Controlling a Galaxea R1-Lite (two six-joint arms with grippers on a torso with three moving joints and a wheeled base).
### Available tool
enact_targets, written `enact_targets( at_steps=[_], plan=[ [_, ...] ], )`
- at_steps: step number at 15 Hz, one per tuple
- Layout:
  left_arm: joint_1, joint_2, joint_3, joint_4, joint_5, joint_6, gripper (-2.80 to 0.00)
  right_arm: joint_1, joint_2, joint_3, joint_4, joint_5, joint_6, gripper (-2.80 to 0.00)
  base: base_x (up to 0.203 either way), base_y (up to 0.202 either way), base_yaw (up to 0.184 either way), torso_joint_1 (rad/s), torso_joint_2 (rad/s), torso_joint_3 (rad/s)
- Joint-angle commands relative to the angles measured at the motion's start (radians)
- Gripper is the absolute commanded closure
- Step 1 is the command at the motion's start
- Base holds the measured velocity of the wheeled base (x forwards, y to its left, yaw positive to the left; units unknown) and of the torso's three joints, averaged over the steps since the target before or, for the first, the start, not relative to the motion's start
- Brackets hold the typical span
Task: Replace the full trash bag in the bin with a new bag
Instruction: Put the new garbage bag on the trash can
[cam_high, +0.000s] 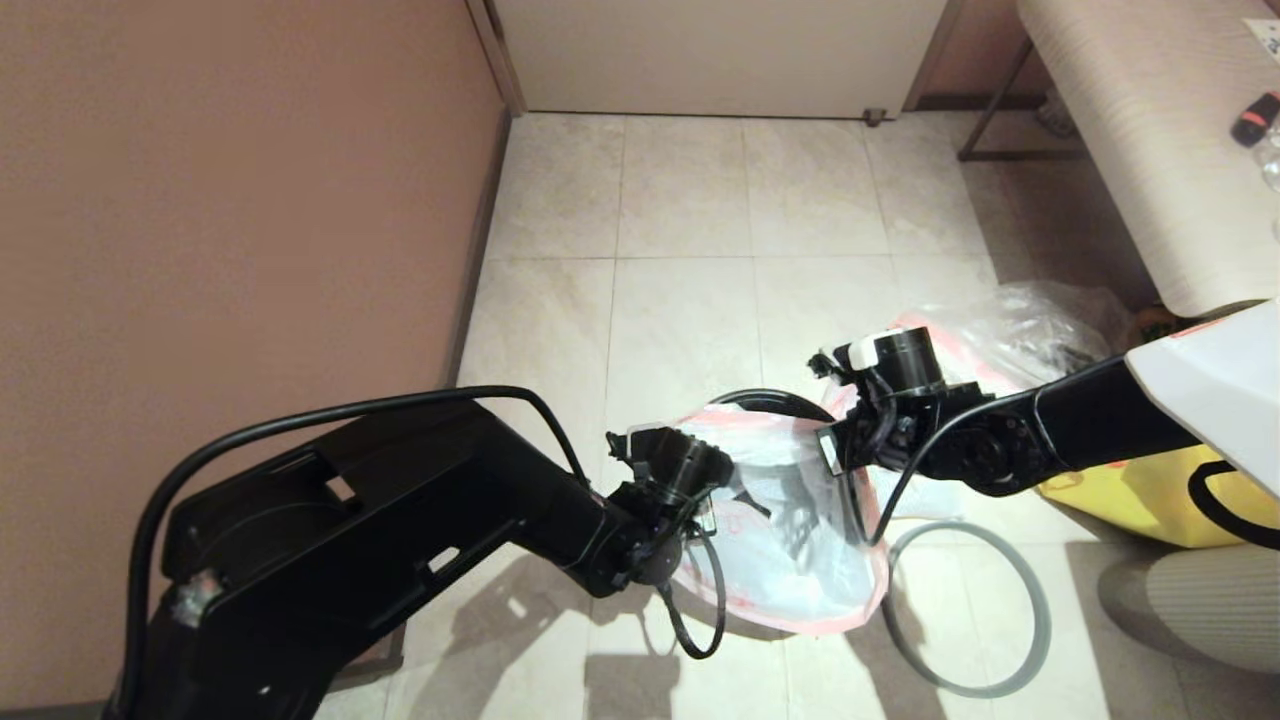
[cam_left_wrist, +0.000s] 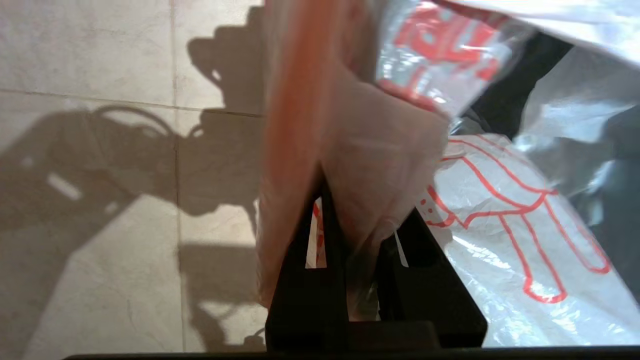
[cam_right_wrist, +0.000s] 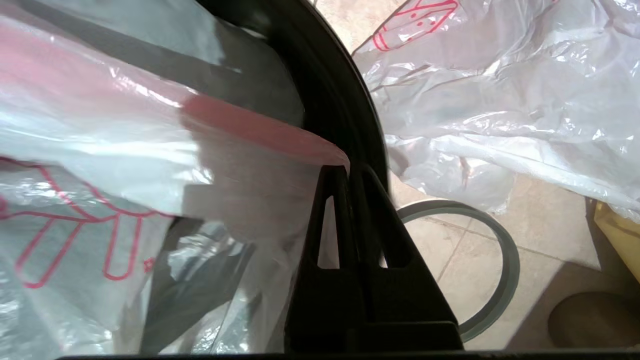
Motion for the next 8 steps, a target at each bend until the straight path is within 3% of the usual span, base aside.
enact_targets(
  at_steps=[1,8],
  plan=[
    [0.012,0.001,0.000,-0.003,0.002,-0.004,0.00,-0.001,-0.042,0.015,-0.001,-0.001,-0.001,0.00,0.000,0.000,0.000,0.000,0.00,0.000],
    [0.015,0.005,0.000,-0.004,0.005,-0.004,0.00,-0.083,-0.007,0.021,-0.036,0.001,0.023,0.00,0.000,0.000,0.000,0.000,0.00,0.000]
  ],
)
